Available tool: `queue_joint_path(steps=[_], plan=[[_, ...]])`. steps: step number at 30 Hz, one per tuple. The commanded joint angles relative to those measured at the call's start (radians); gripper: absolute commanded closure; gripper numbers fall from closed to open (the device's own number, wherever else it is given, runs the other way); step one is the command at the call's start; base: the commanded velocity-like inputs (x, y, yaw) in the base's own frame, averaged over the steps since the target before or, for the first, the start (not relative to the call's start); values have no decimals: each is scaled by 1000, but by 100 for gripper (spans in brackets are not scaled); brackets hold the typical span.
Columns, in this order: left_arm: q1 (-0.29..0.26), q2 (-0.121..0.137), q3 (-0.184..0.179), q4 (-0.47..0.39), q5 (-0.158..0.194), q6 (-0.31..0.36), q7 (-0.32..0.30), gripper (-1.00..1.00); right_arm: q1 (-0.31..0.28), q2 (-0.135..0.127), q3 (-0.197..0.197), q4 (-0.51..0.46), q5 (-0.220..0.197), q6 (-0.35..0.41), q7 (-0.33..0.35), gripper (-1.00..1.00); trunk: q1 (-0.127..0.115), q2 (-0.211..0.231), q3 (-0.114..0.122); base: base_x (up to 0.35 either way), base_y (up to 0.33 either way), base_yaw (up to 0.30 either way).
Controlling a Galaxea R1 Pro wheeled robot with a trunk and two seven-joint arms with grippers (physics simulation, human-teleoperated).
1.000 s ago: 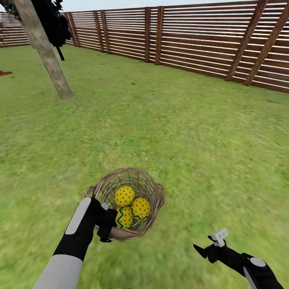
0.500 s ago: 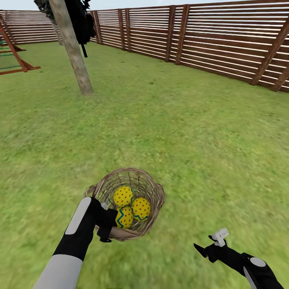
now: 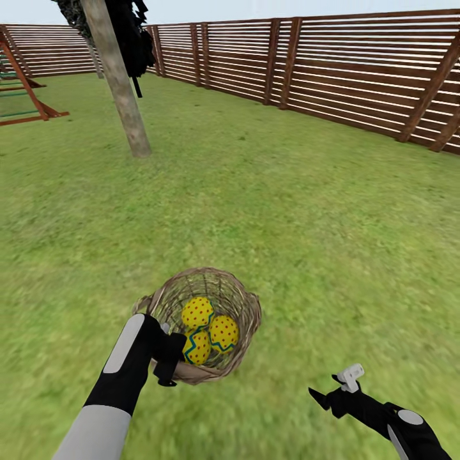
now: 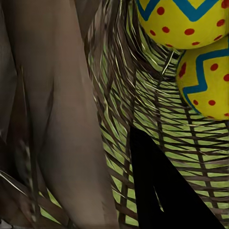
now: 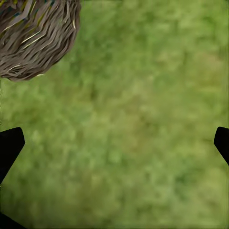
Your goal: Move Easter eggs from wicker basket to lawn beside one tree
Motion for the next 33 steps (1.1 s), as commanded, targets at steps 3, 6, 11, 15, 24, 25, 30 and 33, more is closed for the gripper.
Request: queue_joint_path(steps=[3, 6, 11, 15, 24, 25, 30, 33], plan=[[-1, -2, -1, -1, 0, 7, 26, 100, 0, 0, -2, -1, 4, 5, 6, -100, -12, 21, 14, 0, 0, 0], [-1, -5, -2, 1, 0, 6, 27, 100, 0, 0, -3, -2, 2, 5, 6, -100, -23, 42, 28, 0, 0, 0], [-1, -6, -3, 4, -1, 4, 27, 100, 0, 0, -3, -2, 2, 5, 6, -100, -42, 77, 51, 0, 0, 0], [-1, -6, -2, 10, -2, 3, 27, 100, 0, 0, -5, -1, 2, 5, 6, -100, -58, 105, 70, 0, 0, 0], [-1, -7, -6, 10, 2, 3, 26, 100, 0, 0, -5, -1, 2, 6, 7, -100, -92, 168, 113, 0, 0, 0], [-1, -7, -4, 11, 1, 3, 26, 100, 0, 0, -5, -1, 3, 6, 6, -100, -96, 175, 117, 0, 0, 0], [-1, -3, 0, 9, 0, 4, 27, 100, 0, 0, -5, -1, 4, 8, 5, -100, -115, 210, 141, 0, 0, 0], [-1, -5, -1, 8, 0, 3, 27, 100, 0, 0, -5, -1, 3, 9, 6, -100, -127, 231, 155, 0, 0, 0]])
